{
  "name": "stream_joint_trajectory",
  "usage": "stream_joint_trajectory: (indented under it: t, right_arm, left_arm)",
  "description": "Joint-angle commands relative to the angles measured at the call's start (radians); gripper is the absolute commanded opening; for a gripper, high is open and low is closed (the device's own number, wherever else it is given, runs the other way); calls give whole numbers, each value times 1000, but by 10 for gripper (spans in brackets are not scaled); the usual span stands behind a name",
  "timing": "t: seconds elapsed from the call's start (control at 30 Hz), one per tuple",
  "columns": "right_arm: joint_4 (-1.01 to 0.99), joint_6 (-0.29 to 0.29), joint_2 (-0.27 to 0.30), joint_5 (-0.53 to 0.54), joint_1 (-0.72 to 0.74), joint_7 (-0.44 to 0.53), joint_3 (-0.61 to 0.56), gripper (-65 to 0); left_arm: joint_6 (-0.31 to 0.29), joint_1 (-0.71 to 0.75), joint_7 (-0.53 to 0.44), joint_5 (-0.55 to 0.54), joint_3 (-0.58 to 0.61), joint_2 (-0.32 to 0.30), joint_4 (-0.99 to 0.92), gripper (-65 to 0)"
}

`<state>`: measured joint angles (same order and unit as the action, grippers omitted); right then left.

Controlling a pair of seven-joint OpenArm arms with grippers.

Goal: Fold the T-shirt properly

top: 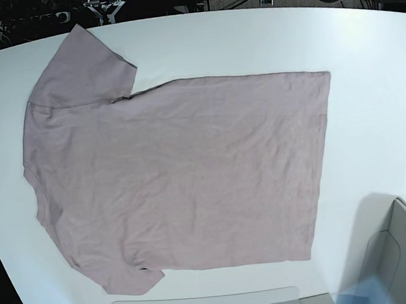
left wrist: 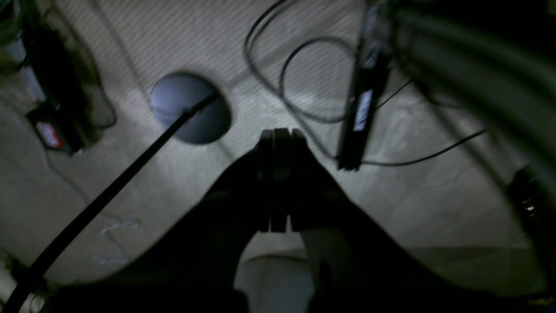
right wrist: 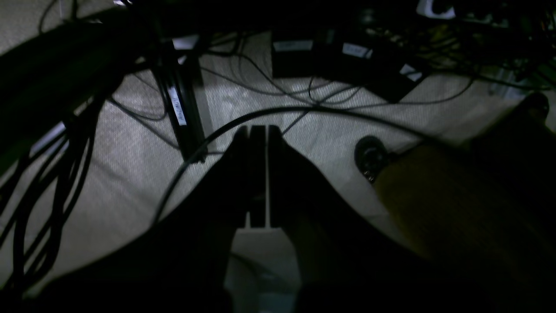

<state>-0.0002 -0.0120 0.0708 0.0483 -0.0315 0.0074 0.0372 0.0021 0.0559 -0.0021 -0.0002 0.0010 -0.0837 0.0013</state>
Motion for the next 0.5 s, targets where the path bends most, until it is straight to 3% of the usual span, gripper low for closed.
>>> stream_joint_trajectory:
  t: [0.0,0.47]
  right_arm:
    - [0,5,-4,-9,-2,-2,-1,-650]
    - [13,5,-47,-20,0,-2,0,-650]
  left_arm:
    - [3,5,-5,-1,3,-4,-1,-648]
    - [6,45,-5,-4,-2,-1,85,-648]
